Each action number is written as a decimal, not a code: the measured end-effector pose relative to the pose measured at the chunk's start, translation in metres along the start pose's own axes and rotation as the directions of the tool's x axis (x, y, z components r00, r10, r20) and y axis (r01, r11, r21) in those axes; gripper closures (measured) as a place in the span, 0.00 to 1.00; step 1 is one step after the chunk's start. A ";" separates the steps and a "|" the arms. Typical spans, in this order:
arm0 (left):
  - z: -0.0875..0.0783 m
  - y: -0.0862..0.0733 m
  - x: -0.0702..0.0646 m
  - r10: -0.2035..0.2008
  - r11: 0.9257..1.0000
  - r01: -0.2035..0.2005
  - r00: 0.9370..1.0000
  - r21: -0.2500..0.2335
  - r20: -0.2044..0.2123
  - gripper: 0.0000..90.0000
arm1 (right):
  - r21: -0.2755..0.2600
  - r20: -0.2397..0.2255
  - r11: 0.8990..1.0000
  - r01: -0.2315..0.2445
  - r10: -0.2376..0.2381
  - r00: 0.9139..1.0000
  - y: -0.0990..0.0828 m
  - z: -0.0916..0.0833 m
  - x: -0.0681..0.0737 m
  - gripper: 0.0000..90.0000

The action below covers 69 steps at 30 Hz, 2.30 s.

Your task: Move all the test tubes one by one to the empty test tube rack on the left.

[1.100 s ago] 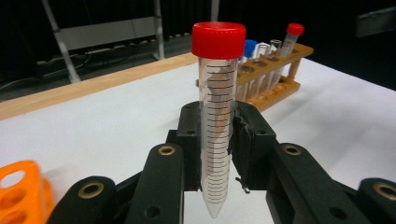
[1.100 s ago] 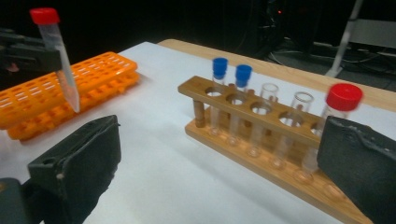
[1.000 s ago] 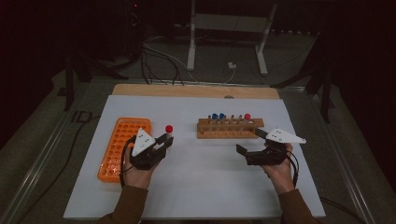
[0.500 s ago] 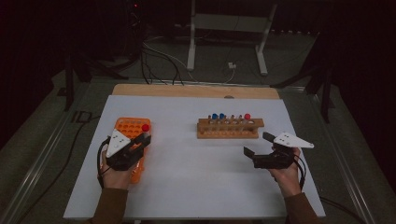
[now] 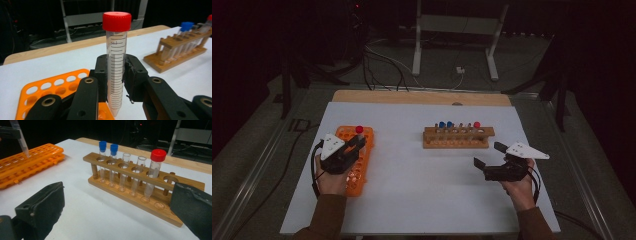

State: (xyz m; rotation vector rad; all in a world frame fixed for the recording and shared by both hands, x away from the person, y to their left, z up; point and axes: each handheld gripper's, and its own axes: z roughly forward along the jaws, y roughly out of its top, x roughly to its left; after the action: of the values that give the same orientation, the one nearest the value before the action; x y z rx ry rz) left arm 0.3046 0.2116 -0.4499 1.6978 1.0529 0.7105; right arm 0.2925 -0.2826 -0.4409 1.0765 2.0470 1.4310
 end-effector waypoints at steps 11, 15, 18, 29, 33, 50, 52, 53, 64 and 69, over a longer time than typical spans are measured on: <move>0.013 -0.005 0.009 -0.004 0.999 0.006 0.999 0.054 -0.035 0.82 | -0.003 0.001 1.000 -0.002 0.002 1.000 0.000 -0.001 -0.001 0.00; 0.016 -0.007 0.009 -0.005 0.996 0.009 0.999 0.093 -0.044 0.82 | -0.007 0.001 1.000 -0.002 0.002 1.000 0.000 -0.002 -0.001 0.00; 0.015 -0.008 0.006 0.006 0.993 0.000 0.999 0.121 -0.049 0.82 | -0.007 0.002 1.000 -0.003 0.003 1.000 0.000 -0.003 -0.002 0.00; 0.010 -0.020 0.007 0.001 0.983 0.010 0.998 0.184 -0.060 0.82 | -0.005 -0.001 1.000 0.001 -0.001 1.000 0.000 -0.003 -0.001 0.00; 0.014 -0.019 0.006 0.008 0.973 0.007 0.998 0.230 -0.063 0.82 | -0.003 -0.002 1.000 0.006 -0.006 1.000 -0.001 -0.002 0.000 0.00; 0.021 -0.018 0.006 0.003 0.950 0.015 0.998 0.313 -0.059 0.82 | -0.004 -0.004 1.000 0.005 -0.005 1.000 0.000 -0.003 0.000 0.00; 0.021 -0.018 0.007 -0.001 0.950 0.019 0.998 0.312 -0.058 0.82 | -0.004 -0.004 1.000 0.007 -0.007 1.000 0.000 -0.003 0.000 0.00; 0.021 -0.019 0.007 -0.004 0.950 0.021 0.998 0.311 -0.057 0.82 | -0.004 -0.005 1.000 0.006 -0.006 1.000 0.000 -0.003 0.000 0.00; 0.009 -0.017 0.006 -0.035 0.969 0.044 0.998 0.243 -0.043 0.64 | -0.006 -0.003 1.000 0.002 -0.002 1.000 0.000 -0.004 -0.001 0.00; -0.001 -0.012 0.004 -0.064 0.983 0.066 0.998 0.169 -0.017 0.54 | -0.009 -0.002 1.000 0.005 -0.005 1.000 0.001 -0.004 -0.001 0.00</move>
State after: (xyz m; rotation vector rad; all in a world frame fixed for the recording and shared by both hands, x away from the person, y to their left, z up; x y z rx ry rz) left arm 0.3021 0.2172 -0.4611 1.7966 1.1994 0.6034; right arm 0.2908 -0.2854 -0.4386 1.0657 2.0412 1.4377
